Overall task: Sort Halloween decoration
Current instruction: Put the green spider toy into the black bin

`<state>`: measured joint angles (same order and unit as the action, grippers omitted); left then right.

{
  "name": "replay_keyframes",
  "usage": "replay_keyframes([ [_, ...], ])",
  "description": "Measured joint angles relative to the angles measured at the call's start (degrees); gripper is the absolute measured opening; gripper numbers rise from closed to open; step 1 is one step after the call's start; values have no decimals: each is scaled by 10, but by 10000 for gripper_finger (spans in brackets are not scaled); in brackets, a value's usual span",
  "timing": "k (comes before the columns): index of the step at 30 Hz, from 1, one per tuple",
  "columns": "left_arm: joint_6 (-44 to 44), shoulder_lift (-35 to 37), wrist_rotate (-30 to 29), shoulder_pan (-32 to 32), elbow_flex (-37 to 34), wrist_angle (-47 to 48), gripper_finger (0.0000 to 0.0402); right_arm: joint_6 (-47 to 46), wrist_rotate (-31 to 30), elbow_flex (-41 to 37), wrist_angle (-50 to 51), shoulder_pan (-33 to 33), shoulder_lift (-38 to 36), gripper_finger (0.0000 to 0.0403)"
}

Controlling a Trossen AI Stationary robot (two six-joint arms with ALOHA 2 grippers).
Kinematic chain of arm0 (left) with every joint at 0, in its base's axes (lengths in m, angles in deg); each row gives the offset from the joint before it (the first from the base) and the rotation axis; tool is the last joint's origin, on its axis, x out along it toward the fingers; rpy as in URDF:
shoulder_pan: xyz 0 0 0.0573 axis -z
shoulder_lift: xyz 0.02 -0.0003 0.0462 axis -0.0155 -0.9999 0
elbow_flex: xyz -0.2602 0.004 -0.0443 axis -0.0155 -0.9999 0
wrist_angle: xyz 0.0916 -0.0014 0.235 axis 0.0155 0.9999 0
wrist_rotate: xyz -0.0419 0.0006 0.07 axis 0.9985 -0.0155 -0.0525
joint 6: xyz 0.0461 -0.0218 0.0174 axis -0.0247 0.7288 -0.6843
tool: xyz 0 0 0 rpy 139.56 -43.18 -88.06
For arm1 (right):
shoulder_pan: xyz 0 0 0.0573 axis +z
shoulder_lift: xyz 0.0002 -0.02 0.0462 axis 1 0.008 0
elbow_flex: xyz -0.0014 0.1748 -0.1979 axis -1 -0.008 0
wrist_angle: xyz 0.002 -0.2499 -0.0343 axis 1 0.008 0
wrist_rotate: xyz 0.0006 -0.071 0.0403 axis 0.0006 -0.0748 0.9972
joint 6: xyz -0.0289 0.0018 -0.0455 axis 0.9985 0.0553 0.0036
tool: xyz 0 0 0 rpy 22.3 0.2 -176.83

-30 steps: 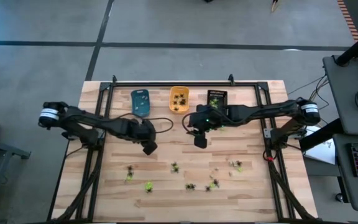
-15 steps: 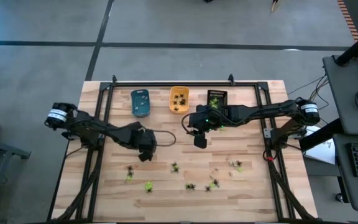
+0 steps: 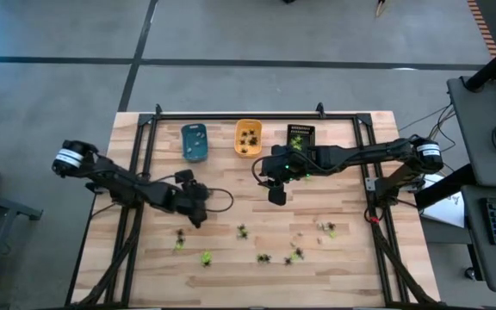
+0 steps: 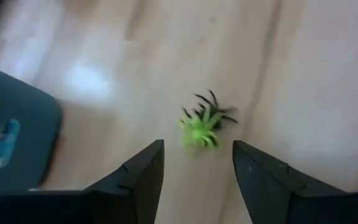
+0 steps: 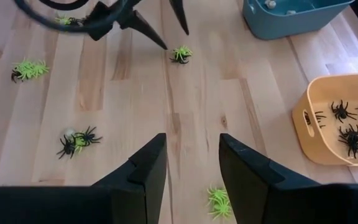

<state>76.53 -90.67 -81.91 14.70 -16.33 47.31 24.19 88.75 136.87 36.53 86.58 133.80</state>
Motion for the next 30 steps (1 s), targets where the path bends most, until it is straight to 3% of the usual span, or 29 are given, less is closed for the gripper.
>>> replay_keyframes([
  [10, -1, -1, 27, 0, -77, -166, 164, 0, 0, -20, -21, 0, 0, 134],
  [18, 2, -13, -5, 0, -81, -183, 150, -2, 0, -33, -35, 0, 0, 134],
  [30, 3, -14, -10, -1, -82, -176, 36, -7, 0, -35, -38, 0, 0, 134],
])
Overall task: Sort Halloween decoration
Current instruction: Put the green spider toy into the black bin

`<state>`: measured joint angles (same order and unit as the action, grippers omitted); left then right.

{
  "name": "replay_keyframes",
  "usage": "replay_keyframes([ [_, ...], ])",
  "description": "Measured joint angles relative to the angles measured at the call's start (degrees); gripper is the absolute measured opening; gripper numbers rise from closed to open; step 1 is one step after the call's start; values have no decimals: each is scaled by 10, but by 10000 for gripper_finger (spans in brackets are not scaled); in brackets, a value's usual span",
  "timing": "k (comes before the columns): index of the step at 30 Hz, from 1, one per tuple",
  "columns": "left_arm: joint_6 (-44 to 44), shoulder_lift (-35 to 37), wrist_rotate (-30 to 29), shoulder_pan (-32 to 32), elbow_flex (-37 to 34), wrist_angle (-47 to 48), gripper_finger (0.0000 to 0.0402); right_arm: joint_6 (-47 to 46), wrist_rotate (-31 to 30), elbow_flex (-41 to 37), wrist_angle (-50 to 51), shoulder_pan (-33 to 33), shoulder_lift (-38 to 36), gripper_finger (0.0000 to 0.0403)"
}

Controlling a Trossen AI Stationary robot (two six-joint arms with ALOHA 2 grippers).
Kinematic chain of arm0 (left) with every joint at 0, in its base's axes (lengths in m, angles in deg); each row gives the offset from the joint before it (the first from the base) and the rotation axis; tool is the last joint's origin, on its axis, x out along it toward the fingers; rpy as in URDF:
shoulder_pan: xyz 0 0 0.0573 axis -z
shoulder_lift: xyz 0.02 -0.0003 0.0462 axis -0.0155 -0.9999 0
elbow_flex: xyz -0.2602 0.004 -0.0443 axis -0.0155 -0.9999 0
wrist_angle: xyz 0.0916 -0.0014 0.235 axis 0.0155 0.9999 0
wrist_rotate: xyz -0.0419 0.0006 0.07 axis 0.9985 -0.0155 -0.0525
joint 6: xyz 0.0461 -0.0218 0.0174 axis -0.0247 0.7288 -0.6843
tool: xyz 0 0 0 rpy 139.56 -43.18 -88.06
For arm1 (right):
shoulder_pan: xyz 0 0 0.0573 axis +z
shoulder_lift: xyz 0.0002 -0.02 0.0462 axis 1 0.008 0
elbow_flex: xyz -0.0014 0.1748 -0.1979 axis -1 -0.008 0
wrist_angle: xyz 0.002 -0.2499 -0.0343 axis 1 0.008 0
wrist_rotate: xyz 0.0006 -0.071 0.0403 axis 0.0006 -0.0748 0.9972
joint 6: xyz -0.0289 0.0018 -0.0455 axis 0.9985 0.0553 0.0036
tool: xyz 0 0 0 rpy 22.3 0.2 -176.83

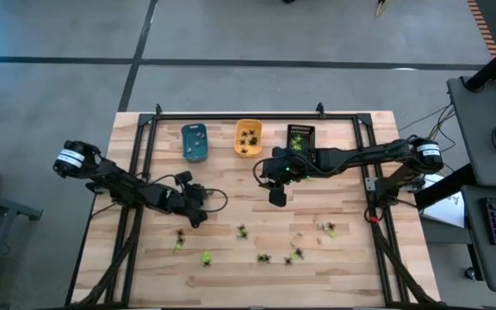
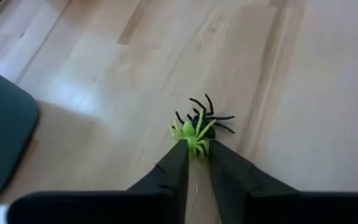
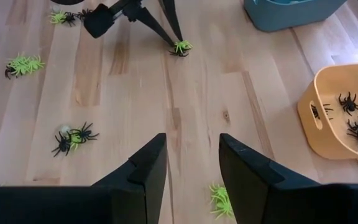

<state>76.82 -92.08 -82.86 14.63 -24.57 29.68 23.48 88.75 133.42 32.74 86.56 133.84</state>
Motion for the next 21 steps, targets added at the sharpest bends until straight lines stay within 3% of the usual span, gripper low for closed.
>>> replay_keyframes([
  [4, 0, 0, 0, 0, 0, 1, 4, 0, 0, 0, 0, 0, 0, 134],
  [11, 0, 0, 6, 0, 14, 13, 1, 0, 0, 0, 0, 0, 0, 134],
  [21, -2, 16, 8, 0, 63, 104, 0, -3, 0, 0, 0, 0, 0, 134],
])
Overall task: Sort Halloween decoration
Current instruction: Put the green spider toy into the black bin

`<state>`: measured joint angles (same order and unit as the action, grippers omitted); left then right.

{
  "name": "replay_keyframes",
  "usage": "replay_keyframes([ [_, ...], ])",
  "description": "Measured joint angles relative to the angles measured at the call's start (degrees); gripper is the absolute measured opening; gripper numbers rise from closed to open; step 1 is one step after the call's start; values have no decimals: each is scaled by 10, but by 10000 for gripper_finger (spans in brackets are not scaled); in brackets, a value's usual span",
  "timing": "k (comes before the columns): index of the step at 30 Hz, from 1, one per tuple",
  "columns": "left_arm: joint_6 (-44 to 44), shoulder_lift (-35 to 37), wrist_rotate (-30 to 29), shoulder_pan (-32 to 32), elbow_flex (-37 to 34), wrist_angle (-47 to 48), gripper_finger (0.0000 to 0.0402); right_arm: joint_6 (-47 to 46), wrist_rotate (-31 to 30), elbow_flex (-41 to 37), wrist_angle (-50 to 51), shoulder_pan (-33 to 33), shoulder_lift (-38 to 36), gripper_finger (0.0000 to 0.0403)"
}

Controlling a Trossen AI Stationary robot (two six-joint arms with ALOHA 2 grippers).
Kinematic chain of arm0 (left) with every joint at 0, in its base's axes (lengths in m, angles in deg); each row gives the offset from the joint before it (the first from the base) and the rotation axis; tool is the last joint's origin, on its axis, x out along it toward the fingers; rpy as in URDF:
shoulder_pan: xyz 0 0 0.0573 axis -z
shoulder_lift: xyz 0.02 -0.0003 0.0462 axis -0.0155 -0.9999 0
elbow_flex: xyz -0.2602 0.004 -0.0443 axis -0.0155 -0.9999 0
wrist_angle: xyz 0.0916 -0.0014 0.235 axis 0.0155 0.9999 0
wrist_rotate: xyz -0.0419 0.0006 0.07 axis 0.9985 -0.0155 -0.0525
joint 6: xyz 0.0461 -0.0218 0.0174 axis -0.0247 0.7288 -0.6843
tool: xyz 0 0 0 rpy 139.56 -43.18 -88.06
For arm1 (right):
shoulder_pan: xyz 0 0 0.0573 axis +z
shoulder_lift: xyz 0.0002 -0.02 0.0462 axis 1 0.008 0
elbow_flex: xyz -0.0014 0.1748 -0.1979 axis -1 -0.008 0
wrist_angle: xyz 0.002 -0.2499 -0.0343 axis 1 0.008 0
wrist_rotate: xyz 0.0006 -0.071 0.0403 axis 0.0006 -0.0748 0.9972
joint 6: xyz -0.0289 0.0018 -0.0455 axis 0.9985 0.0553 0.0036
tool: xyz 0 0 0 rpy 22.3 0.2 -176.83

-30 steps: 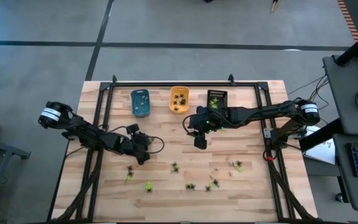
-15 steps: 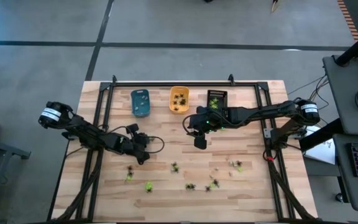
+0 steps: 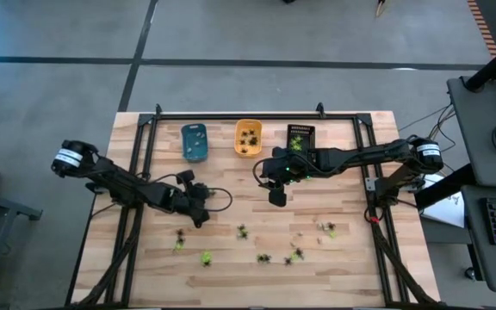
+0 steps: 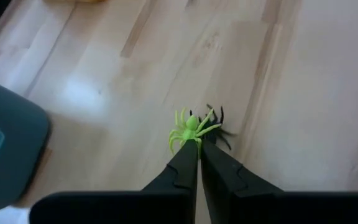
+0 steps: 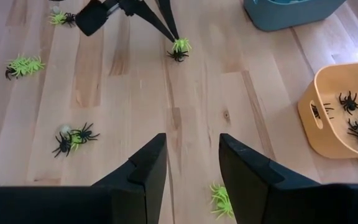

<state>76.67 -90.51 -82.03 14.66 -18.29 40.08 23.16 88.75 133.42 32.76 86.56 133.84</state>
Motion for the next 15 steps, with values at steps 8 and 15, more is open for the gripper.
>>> replay_keyframes([
  [8, -44, 39, 0, 0, 29, 6, 0, 22, 0, -7, -25, 3, 0, 134],
  [15, -112, 56, 13, 0, 72, 1, 0, 134, 0, -48, -126, 20, 1, 134],
])
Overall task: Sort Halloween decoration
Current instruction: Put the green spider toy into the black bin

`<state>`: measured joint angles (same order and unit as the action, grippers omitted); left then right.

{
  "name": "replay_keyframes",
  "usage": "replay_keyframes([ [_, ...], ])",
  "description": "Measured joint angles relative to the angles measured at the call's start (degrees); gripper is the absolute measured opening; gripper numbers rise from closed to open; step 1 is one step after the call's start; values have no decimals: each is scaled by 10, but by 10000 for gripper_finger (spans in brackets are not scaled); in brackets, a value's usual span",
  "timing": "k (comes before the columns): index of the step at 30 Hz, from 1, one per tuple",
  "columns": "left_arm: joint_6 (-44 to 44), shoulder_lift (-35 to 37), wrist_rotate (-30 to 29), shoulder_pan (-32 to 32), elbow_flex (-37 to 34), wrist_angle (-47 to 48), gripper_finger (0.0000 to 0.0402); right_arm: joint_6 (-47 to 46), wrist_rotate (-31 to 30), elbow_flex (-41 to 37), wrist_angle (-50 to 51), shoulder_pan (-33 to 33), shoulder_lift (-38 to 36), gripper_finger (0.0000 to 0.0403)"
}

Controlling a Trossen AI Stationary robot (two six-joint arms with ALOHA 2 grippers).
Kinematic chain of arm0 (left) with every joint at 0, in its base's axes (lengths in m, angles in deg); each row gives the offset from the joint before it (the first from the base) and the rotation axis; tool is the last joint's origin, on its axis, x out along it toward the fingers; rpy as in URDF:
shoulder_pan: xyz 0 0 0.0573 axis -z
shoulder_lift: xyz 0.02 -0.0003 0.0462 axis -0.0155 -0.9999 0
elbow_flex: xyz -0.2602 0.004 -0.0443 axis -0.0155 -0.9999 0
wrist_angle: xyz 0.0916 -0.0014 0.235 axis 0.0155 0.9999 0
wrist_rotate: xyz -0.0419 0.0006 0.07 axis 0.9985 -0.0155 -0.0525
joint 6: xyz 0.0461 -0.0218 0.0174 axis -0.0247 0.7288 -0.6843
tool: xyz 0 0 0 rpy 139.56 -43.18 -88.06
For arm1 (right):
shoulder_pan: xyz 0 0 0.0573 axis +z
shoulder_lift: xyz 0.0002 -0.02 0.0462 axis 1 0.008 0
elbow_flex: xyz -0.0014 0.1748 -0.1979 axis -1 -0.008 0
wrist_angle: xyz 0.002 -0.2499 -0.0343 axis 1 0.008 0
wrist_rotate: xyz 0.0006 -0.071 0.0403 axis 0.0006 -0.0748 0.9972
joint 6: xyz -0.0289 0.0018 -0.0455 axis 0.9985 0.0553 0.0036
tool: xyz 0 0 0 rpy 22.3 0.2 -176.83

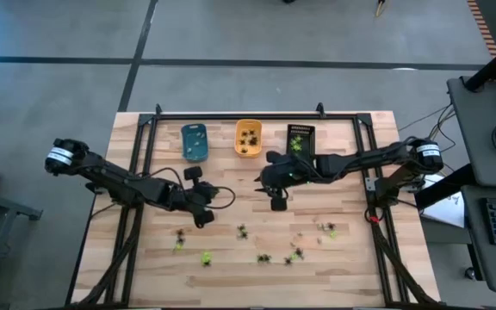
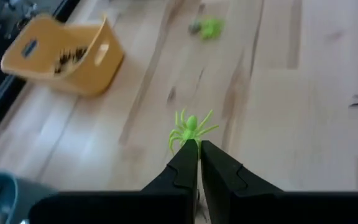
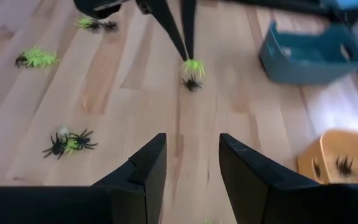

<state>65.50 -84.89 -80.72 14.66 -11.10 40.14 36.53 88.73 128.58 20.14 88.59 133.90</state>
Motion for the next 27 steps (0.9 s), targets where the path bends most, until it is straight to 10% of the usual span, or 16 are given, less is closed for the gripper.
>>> replay_keyframes([
  [14, -246, -38, 52, -25, 81, -101, 0, 146, -26, -17, -64, 4, 0, 134],
  [27, -263, -70, 156, -79, 117, -185, 0, 159, -71, -17, -64, 5, 0, 134],
])
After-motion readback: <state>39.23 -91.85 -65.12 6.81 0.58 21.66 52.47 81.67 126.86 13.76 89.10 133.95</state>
